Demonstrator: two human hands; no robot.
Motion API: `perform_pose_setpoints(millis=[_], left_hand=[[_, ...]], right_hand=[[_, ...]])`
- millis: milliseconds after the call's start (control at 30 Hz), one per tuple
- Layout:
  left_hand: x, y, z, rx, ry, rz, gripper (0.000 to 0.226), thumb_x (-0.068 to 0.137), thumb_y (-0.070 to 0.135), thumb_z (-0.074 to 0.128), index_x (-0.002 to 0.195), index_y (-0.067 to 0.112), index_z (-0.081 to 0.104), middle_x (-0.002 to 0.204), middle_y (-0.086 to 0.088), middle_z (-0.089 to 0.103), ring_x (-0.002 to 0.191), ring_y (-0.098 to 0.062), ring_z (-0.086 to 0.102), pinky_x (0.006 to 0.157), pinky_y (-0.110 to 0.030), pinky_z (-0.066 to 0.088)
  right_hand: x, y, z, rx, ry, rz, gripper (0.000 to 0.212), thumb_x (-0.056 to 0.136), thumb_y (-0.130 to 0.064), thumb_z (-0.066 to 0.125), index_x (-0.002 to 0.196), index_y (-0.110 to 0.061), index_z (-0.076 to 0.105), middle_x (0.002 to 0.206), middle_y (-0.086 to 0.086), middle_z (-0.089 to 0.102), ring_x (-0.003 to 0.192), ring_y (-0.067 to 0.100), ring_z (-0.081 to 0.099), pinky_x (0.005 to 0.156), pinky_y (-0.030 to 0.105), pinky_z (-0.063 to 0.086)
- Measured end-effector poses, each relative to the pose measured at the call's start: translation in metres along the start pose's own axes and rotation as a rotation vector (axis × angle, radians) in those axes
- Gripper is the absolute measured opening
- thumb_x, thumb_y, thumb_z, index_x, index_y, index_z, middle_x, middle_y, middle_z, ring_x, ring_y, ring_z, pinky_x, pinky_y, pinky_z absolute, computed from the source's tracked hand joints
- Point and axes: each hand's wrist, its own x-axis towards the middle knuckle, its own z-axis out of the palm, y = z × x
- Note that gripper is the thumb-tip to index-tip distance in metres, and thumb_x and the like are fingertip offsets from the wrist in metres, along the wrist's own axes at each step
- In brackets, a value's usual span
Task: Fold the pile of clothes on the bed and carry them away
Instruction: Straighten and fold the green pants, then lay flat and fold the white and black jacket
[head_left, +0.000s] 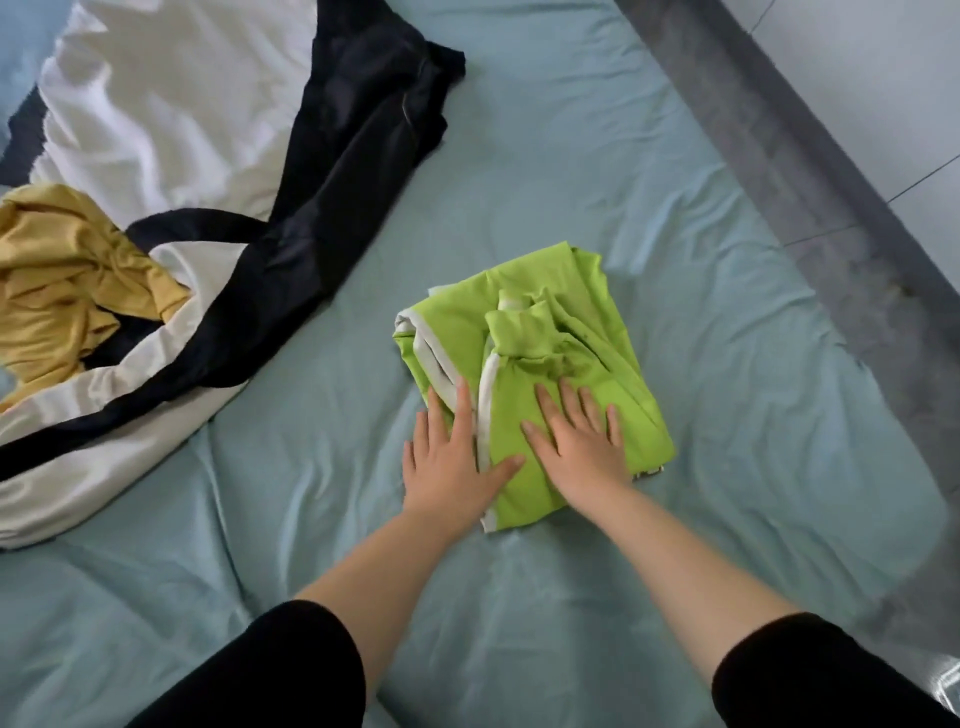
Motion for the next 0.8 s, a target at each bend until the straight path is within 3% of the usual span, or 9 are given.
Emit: perform_pose_setpoints(millis=[133, 233, 333, 433, 500, 567, 633, 700, 800], left_hand=[[-0.016, -0.062, -0.034, -0.047, 0.098, -0.296, 0.113, 0.056, 0.097, 0.023, 0.138, 0.046, -0.036, 0.152, 0.008, -0.037, 0.143, -0.018, -0.028, 0.112, -0.061, -0.008], [-0.039, -0.134, -0.077, -0.045, 0.082, -0.626, 0.126, 0.053, 0.097, 0.035, 0.144, 0.04, -0.03, 0.157, 0.003, -0.031, 0.144, -0.022, -0.027, 0.112, -0.066, -0.005], [-0.06, -0.192, -0.114, -0.046, 0.012, -0.775, 0.137, 0.037, 0.102, 0.039, 0.135, 0.046, -0.039, 0.151, 0.004, -0.04, 0.142, -0.03, -0.031, 0.106, -0.071, -0.007], [-0.064, -0.213, -0.125, -0.01, -0.115, -0.702, 0.138, 0.025, 0.105, 0.032, 0.114, 0.049, -0.056, 0.122, 0.003, -0.064, 0.134, -0.035, -0.042, 0.101, -0.074, -0.011], [-0.057, -0.218, -0.121, -0.008, -0.171, -0.681, 0.139, 0.022, 0.106, 0.03, 0.11, 0.045, -0.06, 0.11, 0.004, -0.071, 0.122, -0.036, -0.054, 0.097, -0.076, -0.015], [-0.05, -0.225, -0.113, -0.012, -0.163, -0.691, 0.141, 0.021, 0.107, 0.028, 0.109, 0.041, -0.061, 0.109, 0.003, -0.073, 0.105, -0.033, -0.064, 0.092, -0.077, -0.019], [-0.046, -0.231, -0.104, -0.007, -0.139, -0.702, 0.143, 0.02, 0.107, 0.026, 0.111, 0.04, -0.061, 0.113, 0.001, -0.072, 0.099, -0.03, -0.068, 0.088, -0.076, -0.024], [-0.044, -0.231, -0.1, -0.006, -0.113, -0.702, 0.143, 0.017, 0.107, 0.023, 0.115, 0.04, -0.059, 0.119, 0.001, -0.07, 0.103, -0.03, -0.067, 0.084, -0.074, -0.028], [-0.048, -0.231, -0.101, -0.008, -0.091, -0.684, 0.144, 0.017, 0.106, 0.021, 0.119, 0.041, -0.056, 0.126, 0.002, -0.066, 0.108, -0.031, -0.065, 0.081, -0.072, -0.031]], right_hand=[[0.008, -0.063, -0.014, 0.276, 0.332, -0.032, 0.047, 0.1, -0.036, 0.041, 0.143, -0.017, 0.042, 0.157, 0.011, 0.024, 0.144, 0.027, 0.023, 0.116, 0.052, 0.018], [0.011, -0.118, -0.013, 0.287, 0.515, -0.206, 0.04, 0.092, -0.017, 0.058, 0.13, -0.004, 0.055, 0.145, 0.02, 0.043, 0.13, 0.038, 0.044, 0.104, 0.056, 0.036], [0.026, -0.176, -0.002, 0.219, 0.378, -0.39, 0.05, 0.089, -0.016, 0.062, 0.137, -0.007, 0.05, 0.148, 0.017, 0.04, 0.138, 0.034, 0.037, 0.112, 0.051, 0.028], [0.048, -0.233, 0.015, 0.053, 0.138, -0.543, 0.061, 0.096, -0.03, 0.048, 0.151, -0.02, 0.024, 0.16, 0.002, 0.014, 0.148, 0.019, 0.009, 0.12, 0.038, 0.002], [0.065, -0.268, 0.022, -0.042, 0.08, -0.629, 0.068, 0.097, -0.039, 0.044, 0.153, -0.025, 0.009, 0.162, -0.001, 0.001, 0.149, 0.016, -0.003, 0.118, 0.035, -0.006], [0.082, -0.3, 0.025, -0.125, 0.078, -0.681, 0.077, 0.093, -0.043, 0.05, 0.152, -0.033, 0.002, 0.162, 0.001, -0.01, 0.148, 0.019, -0.01, 0.117, 0.04, -0.008], [0.099, -0.324, 0.029, -0.185, 0.035, -0.665, 0.076, 0.09, -0.027, 0.056, 0.149, -0.042, 0.011, 0.16, -0.002, -0.017, 0.147, 0.023, -0.016, 0.116, 0.05, -0.009], [0.11, -0.341, 0.031, -0.159, -0.092, -0.576, 0.065, 0.091, -0.01, 0.047, 0.143, -0.045, 0.031, 0.162, -0.005, -0.005, 0.148, 0.023, -0.012, 0.115, 0.057, -0.007], [0.115, -0.352, 0.028, 0.133, -0.093, -0.43, 0.039, 0.098, -0.019, 0.041, 0.134, -0.028, 0.052, 0.148, 0.005, 0.041, 0.142, 0.025, 0.028, 0.117, 0.053, 0.014]])
